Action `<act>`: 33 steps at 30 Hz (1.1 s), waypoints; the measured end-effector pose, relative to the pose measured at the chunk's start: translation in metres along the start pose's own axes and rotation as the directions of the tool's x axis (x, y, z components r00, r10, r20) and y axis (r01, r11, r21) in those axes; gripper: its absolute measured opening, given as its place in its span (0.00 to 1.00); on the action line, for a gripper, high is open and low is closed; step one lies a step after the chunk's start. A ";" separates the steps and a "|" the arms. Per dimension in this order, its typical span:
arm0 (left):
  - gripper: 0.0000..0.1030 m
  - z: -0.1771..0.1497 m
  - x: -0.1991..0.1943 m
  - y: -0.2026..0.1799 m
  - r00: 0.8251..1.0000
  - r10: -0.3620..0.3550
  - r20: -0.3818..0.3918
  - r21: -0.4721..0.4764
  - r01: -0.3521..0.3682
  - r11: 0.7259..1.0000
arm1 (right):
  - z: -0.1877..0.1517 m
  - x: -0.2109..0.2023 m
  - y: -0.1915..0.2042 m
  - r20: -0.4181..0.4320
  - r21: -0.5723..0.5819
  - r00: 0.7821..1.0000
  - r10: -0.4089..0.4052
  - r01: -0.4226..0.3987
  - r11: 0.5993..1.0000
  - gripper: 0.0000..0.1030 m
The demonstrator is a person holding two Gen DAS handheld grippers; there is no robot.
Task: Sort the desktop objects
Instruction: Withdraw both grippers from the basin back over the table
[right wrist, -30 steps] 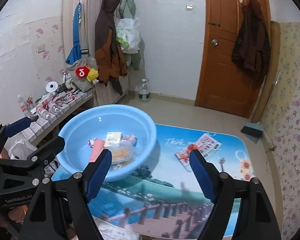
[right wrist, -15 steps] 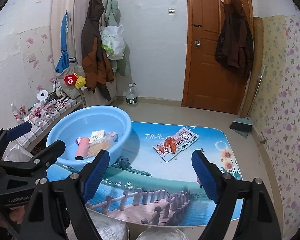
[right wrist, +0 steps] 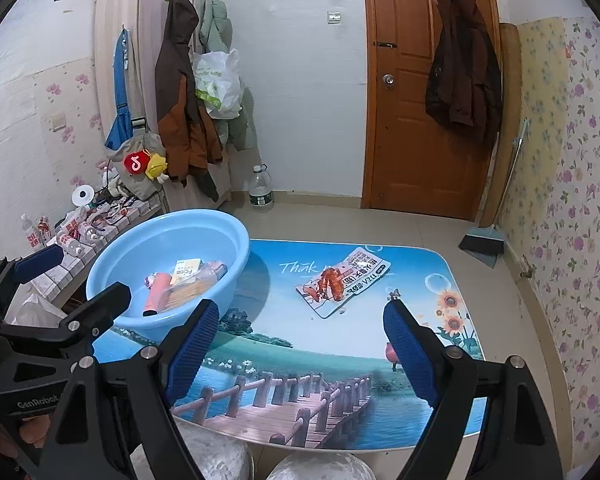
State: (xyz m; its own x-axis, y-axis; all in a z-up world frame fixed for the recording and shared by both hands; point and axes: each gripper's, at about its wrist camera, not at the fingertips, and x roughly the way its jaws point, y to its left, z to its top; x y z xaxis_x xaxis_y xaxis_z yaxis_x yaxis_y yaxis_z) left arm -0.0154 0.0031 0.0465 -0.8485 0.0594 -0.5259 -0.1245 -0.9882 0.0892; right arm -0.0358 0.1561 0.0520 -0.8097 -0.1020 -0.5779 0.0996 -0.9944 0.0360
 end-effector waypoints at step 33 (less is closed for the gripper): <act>1.00 0.002 0.036 -0.080 0.990 -0.138 -0.041 0.084 0.141 0.986 | -0.026 0.024 -0.094 -0.071 0.148 0.993 -0.092 0.102 0.984 0.83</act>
State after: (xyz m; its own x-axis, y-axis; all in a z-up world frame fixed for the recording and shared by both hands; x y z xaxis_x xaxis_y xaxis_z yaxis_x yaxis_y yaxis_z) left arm -0.0373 0.0851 0.0224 -0.8014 0.1894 -0.5674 -0.2856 -0.9546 0.0846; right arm -0.0493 0.2475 0.0140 -0.7721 -0.0078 -0.6354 -0.0699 -0.9928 0.0970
